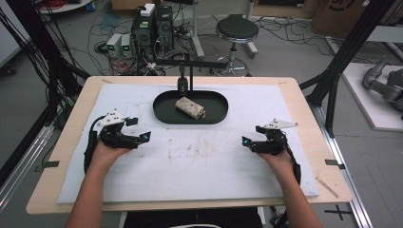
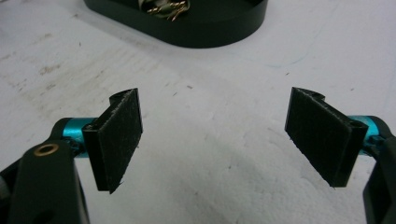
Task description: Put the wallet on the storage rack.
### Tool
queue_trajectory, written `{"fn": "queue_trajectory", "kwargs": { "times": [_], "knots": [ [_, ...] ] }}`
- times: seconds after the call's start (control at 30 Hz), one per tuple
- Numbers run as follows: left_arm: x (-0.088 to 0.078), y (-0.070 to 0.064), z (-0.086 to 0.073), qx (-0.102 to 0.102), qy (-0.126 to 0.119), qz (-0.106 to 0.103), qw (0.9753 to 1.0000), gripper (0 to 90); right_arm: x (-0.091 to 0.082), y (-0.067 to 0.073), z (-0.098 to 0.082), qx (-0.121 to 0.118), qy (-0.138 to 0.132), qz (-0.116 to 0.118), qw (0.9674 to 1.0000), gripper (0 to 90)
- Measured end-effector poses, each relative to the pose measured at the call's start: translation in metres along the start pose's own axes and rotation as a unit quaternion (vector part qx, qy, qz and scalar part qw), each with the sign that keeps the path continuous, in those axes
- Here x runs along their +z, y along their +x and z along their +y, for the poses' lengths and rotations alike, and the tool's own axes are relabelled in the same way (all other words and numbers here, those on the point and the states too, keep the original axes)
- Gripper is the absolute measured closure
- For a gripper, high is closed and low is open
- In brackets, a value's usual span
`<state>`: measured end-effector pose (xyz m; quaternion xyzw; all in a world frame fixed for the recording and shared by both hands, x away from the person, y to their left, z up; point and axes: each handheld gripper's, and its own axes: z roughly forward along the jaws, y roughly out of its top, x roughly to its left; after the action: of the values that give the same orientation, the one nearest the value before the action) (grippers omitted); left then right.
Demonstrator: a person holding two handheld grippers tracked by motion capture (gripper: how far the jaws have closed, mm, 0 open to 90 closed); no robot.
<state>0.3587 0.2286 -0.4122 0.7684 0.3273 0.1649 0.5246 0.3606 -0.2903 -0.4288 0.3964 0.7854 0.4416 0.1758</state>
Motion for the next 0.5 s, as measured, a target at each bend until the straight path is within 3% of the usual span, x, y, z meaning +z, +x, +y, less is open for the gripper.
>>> {"fn": "queue_trajectory", "kwargs": {
  "times": [0.5],
  "knots": [
    [0.0058,-0.0095,0.0016,0.013,0.004,-0.014,0.9998,14.9,-0.0061,-0.0065,-0.0014,0.012,-0.006,-0.020,0.9997,19.4]
  ]
}}
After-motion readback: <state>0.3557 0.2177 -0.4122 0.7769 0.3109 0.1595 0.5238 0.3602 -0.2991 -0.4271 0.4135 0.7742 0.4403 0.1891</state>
